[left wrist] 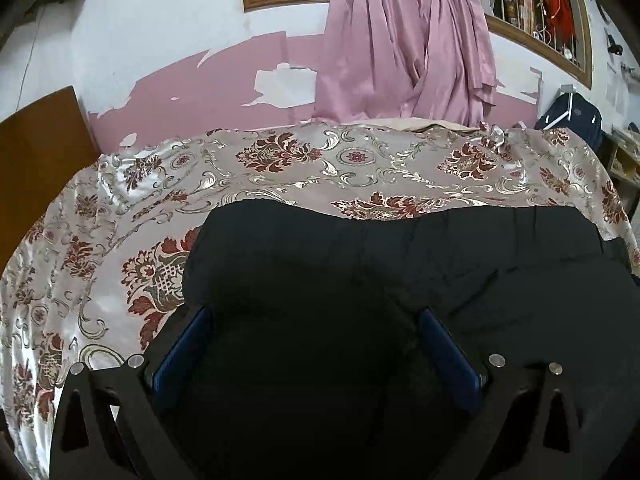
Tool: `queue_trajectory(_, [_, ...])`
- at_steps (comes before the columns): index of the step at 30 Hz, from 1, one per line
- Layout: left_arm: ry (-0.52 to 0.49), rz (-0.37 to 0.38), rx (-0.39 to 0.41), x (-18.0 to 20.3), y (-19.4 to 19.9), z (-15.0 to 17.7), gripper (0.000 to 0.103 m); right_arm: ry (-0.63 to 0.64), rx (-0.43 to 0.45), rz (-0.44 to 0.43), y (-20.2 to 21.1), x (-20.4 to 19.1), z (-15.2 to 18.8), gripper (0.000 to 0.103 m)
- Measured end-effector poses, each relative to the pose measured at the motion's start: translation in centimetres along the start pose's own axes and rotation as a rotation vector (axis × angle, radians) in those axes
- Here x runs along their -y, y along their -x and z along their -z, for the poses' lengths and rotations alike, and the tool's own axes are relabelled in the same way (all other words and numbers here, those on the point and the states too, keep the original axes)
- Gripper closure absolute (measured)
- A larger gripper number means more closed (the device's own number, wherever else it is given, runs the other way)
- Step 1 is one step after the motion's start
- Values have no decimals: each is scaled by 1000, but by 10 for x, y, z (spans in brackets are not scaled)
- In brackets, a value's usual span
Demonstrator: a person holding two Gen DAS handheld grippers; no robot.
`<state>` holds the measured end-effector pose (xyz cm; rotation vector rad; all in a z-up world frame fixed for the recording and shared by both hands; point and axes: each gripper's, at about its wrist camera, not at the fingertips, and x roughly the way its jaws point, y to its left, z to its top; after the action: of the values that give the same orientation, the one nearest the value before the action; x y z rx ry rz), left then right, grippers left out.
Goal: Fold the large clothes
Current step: 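Grasp the folded jacket edge with both tools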
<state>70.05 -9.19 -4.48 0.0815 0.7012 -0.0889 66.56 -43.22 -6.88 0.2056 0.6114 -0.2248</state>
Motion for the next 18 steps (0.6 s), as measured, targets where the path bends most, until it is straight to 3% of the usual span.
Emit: queue_trajectory(18, [59,60,-31,-4,-21,-1,0,-30,-16,-19,-14,4,3,2])
